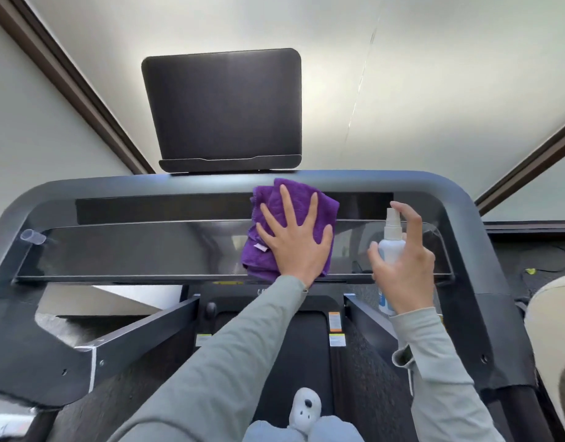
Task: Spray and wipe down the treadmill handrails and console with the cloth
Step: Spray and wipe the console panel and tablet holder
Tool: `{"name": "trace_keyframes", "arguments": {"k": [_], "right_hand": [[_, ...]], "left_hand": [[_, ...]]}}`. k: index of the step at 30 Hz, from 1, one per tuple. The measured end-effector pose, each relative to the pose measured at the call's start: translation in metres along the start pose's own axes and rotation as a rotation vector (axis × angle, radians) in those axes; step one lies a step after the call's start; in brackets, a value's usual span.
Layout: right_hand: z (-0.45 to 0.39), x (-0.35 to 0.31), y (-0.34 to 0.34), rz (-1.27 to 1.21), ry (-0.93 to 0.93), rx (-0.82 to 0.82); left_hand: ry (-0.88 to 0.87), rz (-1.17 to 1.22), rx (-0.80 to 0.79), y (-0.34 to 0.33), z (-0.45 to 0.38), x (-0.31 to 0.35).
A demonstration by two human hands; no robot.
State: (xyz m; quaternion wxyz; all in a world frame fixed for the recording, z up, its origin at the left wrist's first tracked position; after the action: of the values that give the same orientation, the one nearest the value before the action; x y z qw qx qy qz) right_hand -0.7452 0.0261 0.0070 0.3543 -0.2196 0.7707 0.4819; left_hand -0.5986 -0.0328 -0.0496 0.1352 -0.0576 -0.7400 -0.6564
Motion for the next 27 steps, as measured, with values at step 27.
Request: {"name": "trace_keyframes", "arguments": {"k": [27], "right_hand": [[0.001,0.03,0.056,0.069,-0.024,0.15]], "left_hand": [[-0.382,0.038,-0.076,-0.025,0.012,0.106]]}}
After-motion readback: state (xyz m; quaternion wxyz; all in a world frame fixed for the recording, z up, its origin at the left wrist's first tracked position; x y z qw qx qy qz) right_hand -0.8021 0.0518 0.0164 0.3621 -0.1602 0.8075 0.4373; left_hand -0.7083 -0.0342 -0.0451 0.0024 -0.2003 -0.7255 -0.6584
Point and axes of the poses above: each hand's wrist, its own z-axis away from the middle knuckle, its own y-axis out of the back of the hand, x = y × z, the point moved 1 cm from there along -z, towards the middle knuckle, and after that the axes turned 3 degrees about x, right-handed, at the moved point
